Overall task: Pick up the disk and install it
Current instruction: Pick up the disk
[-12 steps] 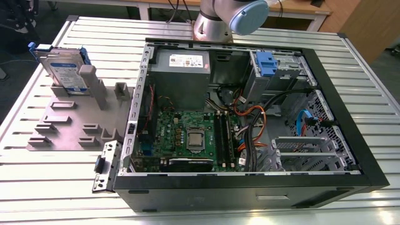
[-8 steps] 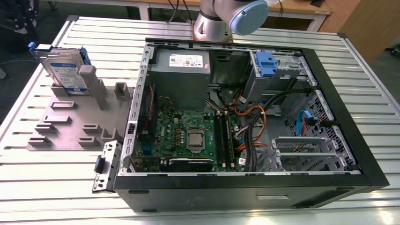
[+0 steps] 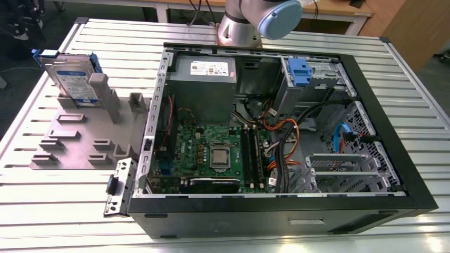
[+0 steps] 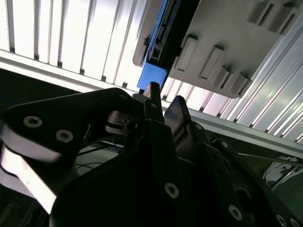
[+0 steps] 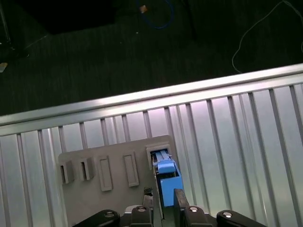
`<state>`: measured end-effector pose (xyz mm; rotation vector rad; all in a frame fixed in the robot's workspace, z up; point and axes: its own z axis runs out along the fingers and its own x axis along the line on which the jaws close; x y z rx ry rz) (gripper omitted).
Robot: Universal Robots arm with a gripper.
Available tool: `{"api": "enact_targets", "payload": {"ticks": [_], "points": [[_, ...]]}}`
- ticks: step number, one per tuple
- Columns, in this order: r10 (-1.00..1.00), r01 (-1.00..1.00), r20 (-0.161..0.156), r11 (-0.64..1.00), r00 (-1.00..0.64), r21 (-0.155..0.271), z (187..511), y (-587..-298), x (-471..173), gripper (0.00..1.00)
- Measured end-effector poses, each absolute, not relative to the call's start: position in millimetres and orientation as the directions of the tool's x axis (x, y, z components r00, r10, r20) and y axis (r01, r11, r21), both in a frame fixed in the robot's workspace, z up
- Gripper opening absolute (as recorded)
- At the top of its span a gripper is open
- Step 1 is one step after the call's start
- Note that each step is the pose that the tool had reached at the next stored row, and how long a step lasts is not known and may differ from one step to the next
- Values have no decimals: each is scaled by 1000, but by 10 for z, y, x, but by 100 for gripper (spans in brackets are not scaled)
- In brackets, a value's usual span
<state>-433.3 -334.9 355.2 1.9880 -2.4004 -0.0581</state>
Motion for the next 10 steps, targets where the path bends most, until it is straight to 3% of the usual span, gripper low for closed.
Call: {"api": "enact_targets", "payload": {"ticks": [10], "points": [[-975, -975, -5, 220, -220, 44, 3547, -3349, -4333, 31]]}}
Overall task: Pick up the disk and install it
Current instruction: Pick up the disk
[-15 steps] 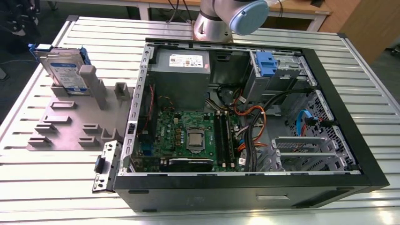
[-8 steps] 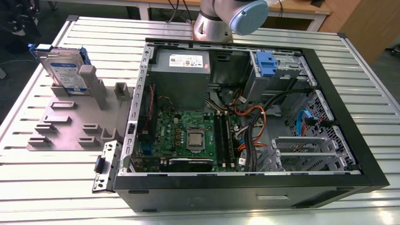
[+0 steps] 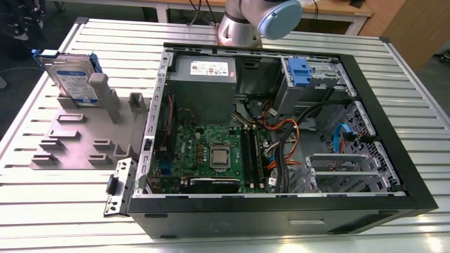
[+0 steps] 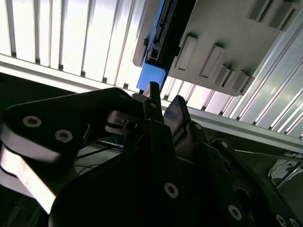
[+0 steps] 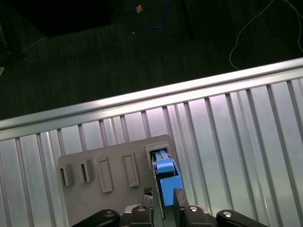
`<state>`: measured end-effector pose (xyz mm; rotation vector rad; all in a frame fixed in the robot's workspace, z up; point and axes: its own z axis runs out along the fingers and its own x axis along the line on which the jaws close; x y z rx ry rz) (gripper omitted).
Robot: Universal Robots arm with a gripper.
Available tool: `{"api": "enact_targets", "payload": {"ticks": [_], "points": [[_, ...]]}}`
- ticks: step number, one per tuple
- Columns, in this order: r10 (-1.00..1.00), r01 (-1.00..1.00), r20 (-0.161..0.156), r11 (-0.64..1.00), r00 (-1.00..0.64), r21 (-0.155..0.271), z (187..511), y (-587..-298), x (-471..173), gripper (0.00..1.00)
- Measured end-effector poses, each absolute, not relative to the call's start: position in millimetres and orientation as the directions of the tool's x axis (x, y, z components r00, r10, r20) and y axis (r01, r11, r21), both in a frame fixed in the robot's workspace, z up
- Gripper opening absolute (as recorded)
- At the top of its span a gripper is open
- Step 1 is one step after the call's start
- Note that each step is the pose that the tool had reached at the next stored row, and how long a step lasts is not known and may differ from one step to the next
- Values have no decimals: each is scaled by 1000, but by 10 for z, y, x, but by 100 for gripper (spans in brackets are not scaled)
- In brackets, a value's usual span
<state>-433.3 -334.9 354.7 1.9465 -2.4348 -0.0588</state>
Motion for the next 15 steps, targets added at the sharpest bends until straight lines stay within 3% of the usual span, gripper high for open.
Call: {"api": "enact_targets", "payload": {"ticks": [13, 15], "points": [[-974, -973, -5, 227, -227, 44, 3547, -3349, -4333, 29], [-974, -973, -5, 227, -227, 44, 3547, -3349, -4332, 16]]}}
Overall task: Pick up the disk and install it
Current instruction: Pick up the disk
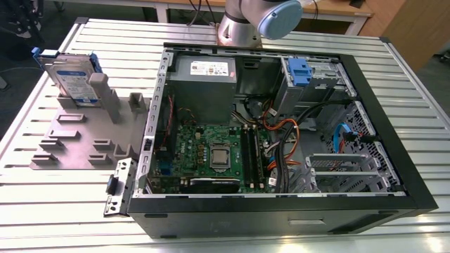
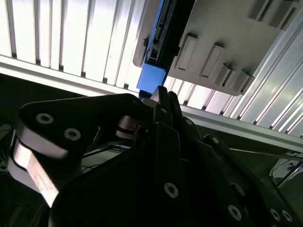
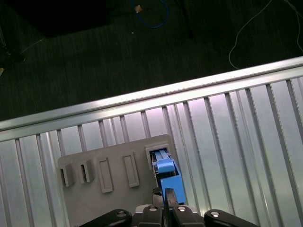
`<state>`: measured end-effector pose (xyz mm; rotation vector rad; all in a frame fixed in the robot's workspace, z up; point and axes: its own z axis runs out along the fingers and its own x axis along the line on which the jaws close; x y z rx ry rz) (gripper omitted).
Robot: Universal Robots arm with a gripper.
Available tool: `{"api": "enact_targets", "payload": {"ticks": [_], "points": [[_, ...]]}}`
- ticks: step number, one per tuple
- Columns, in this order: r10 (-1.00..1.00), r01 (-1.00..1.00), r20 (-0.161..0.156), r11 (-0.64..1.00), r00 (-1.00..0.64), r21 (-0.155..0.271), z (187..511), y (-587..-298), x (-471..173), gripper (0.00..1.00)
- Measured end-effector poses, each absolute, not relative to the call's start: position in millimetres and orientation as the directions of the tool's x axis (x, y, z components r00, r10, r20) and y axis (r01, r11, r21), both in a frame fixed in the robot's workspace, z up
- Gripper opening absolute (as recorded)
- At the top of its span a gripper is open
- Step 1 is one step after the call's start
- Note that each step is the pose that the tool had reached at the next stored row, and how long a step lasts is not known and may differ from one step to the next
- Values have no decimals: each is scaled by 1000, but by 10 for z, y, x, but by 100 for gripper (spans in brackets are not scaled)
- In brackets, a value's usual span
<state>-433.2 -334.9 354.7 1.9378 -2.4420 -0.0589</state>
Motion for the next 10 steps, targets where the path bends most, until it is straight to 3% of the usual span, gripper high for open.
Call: {"api": "enact_targets", "payload": {"ticks": [10], "points": [[-974, -973, -5, 228, -228, 44, 3547, -3349, -4332, 25]]}}
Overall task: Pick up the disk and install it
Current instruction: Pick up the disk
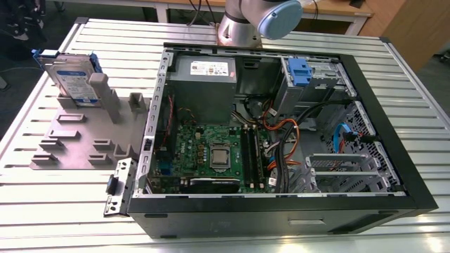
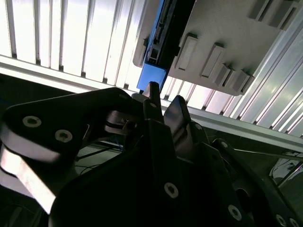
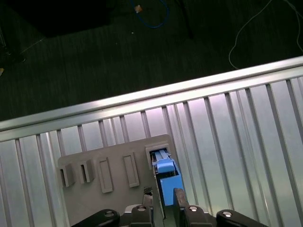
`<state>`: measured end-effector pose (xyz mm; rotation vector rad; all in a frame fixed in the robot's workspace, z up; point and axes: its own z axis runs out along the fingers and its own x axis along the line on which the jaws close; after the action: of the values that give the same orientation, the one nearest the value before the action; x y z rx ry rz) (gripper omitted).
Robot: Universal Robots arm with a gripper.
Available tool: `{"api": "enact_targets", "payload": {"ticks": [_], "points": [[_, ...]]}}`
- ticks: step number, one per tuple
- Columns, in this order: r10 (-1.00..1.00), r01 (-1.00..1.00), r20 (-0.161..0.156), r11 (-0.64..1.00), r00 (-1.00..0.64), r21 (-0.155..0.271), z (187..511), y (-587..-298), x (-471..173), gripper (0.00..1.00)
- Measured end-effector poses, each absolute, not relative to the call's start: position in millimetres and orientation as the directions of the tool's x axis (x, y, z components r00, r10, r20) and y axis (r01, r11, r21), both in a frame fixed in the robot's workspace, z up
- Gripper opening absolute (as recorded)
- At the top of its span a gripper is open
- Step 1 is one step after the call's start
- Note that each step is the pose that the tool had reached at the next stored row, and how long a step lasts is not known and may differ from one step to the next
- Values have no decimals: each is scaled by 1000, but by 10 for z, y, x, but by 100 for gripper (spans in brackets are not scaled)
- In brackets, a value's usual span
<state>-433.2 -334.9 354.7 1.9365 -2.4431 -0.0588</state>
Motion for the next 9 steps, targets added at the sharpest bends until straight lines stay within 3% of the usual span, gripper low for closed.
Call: {"api": "enact_targets", "payload": {"ticks": [1, 3, 9], "points": [[-974, -973, -5, 228, -229, 44, 3547, -3349, -4333, 31], [-973, -973, -5, 228, -229, 44, 3547, -3349, -4332, 31], [-973, -972, -5, 229, -229, 44, 3547, -3349, -4332, 23]]}}
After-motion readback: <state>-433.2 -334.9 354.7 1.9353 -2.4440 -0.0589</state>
